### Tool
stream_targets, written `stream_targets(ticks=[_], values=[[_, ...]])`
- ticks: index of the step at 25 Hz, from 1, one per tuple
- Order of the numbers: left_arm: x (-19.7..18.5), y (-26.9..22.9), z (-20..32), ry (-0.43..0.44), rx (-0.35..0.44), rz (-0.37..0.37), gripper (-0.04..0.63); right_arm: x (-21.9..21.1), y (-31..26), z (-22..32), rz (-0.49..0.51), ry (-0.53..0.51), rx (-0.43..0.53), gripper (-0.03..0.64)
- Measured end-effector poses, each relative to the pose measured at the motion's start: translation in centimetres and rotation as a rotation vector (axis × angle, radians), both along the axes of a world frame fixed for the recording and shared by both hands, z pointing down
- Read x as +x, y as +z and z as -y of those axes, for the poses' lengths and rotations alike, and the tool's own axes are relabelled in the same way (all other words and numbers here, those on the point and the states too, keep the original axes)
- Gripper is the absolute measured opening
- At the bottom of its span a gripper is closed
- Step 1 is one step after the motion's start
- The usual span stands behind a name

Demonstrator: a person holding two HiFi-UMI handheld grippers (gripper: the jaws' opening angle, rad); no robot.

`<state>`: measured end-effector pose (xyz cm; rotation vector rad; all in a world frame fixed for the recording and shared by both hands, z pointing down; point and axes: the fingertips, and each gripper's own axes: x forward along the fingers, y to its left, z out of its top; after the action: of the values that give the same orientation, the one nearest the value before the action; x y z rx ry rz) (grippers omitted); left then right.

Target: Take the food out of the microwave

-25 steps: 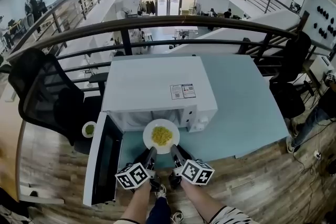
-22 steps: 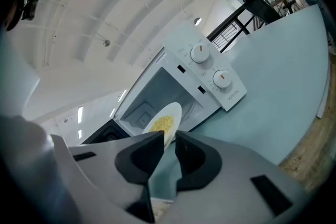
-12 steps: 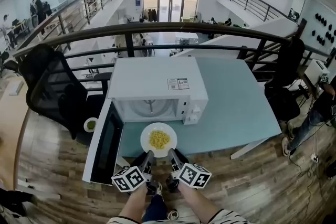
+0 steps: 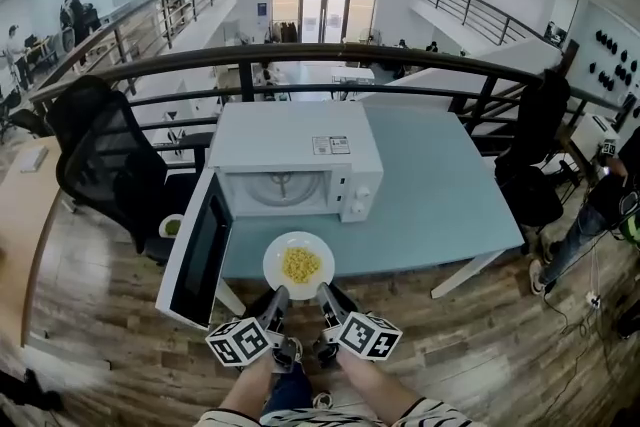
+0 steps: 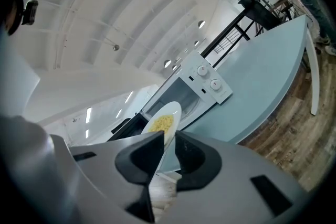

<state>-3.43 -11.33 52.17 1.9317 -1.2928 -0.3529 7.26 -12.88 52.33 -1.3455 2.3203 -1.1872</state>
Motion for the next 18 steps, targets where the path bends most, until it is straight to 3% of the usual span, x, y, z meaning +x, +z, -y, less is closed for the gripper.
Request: stream_targets(ticks=[18], values=[[1.0,0.4,-8.0,0.019,0.0,0.008,0.075,1.0,0.5,-8.1,-0.009,-0.015,-0.007,0.074]])
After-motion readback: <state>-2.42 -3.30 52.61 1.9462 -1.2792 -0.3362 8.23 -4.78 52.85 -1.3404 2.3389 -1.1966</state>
